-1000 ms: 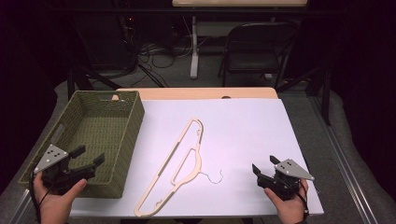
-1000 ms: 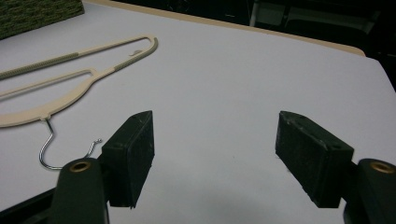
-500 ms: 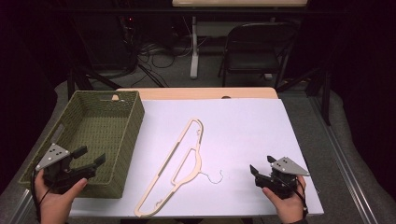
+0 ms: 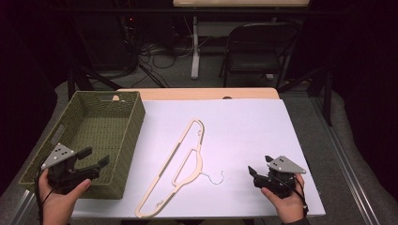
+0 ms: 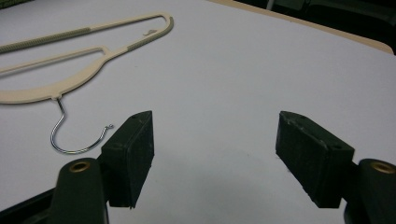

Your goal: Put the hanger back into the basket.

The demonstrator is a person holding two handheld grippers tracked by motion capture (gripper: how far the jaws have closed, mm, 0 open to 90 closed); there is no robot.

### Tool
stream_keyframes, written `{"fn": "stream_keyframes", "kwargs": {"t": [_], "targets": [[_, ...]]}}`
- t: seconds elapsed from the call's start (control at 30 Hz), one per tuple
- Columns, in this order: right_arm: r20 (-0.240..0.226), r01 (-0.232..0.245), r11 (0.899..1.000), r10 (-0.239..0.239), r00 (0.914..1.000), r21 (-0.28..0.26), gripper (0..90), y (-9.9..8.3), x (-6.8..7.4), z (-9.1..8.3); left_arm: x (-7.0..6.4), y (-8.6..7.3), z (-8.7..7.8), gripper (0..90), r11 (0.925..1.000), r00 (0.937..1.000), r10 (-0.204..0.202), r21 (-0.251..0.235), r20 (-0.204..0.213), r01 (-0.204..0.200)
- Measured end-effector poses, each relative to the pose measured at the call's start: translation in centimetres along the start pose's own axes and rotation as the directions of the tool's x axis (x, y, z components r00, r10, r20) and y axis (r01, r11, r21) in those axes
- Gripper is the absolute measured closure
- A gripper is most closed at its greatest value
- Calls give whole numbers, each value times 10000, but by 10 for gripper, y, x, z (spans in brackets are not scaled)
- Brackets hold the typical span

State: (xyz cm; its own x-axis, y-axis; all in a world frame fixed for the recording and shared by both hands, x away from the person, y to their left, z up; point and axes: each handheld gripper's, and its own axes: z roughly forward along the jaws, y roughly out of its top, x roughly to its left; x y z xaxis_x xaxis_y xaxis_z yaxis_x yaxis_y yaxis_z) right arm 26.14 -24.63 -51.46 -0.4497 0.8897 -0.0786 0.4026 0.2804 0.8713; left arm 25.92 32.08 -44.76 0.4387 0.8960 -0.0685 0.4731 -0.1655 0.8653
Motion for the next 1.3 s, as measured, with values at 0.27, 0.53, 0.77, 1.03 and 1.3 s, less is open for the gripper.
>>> {"fn": "stream_keyframes", "kwargs": {"t": [0.27,0.53,0.77,1.03,1.3], "targets": [[-33,15,10000,-15,10000,98,280,-1,0,0,-22,17,9,286,9960,9978,532,698,391,-559],[-97,14,9999,-12,10000,152,280,-5,0,1,-47,35,29,294,9660,9916,1126,2266,641,-1243],[-95,-48,9997,50,9999,235,280,-7,-2,1,-52,47,44,294,9379,9905,1261,3186,550,-1371],[-112,-50,9996,53,9999,275,280,-9,-1,2,-51,57,56,293,8828,9825,1699,4314,763,-1862],[-174,-13,9994,19,9998,357,279,-10,1,3,-49,67,64,306,8175,9753,1911,5320,1106,-2206]]}}
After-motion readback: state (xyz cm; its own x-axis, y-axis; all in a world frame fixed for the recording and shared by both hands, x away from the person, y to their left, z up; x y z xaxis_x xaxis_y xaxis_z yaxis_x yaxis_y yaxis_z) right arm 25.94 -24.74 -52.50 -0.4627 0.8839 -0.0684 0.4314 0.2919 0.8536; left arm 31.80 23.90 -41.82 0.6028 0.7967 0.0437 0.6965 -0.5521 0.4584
